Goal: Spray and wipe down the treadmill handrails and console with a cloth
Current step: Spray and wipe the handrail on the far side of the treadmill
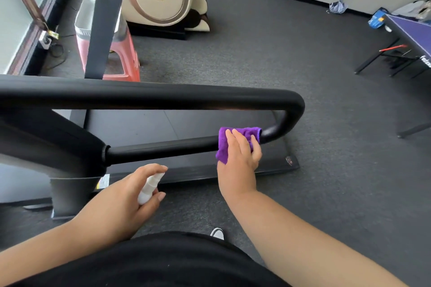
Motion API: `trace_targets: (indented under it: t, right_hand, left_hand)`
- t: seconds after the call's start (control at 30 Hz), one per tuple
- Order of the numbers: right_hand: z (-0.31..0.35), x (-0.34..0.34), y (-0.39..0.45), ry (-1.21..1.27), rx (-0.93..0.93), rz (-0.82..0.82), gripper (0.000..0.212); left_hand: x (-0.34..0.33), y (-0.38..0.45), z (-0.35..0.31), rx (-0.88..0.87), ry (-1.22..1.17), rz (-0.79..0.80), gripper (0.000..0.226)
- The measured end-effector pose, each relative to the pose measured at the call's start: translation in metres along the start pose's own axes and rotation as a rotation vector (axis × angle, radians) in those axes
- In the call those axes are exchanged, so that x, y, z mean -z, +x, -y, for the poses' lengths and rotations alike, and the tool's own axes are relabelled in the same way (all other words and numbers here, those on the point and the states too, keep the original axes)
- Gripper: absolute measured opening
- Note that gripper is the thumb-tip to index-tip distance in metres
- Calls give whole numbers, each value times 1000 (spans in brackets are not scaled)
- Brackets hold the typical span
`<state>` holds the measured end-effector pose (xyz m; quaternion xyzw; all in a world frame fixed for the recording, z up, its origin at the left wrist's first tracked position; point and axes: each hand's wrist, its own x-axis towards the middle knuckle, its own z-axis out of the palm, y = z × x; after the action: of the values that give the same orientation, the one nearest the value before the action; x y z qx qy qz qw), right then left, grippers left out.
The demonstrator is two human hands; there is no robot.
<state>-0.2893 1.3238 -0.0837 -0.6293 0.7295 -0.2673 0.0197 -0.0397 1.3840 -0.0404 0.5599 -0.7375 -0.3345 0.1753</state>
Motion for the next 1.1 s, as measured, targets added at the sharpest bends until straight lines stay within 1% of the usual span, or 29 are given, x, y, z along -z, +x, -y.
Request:
trace_targets:
  t: [0.03,0.13,0.17,0.2,0.27,0.33,0.43,0.5,0.57,0.63,0.7,0.8,1.0,1.1]
  right_hand:
    - [10,-2,-7,14,62,48,77]
    - [40,-7,-29,54,342,374,82]
    - [46,-8,-31,59,420,437,83]
    - [49,-8,-30,71,470,446,82]
    - [43,-1,-19,147,451,351,77]
    - [26,12,-3,193,343,170,70]
    - [-15,41,24,86,171,-102,65]
    - [-40,51,34,-24,113,-184,62]
    - [-50,43,33,-119,184,-175,67]
    - [-45,21,20,-181,262,-147,73]
    - [-31,3,8,-180,221,-142,78]
    - [-7,-9,-1,-114,132,-151,83]
    - [35,-22,-18,-59,221,-109,83]
    - [60,-31,-30,-126,295,2,85]
  left_hand:
    - [0,-1,1,0,4,0,59]
    - [2,-1,3,-1,15,4,60]
    - [2,-1,4,1,24,1,60]
    - [3,0,5,1,37,-6,60]
    - [4,0,6,1,47,-13,59]
    - [4,-1,5,1,34,-12,58]
    - [5,-3,7,2,43,-22,58]
    - [6,-3,8,-4,36,-27,56]
    - [8,-3,9,0,35,-27,53]
    - [9,-4,12,-1,43,-38,53]
    - [9,-6,15,-6,46,-38,53]
    - [13,-11,20,-16,34,-38,52]
    - [20,-30,36,-7,36,-74,55]
    - [25,-41,44,3,49,-104,53]
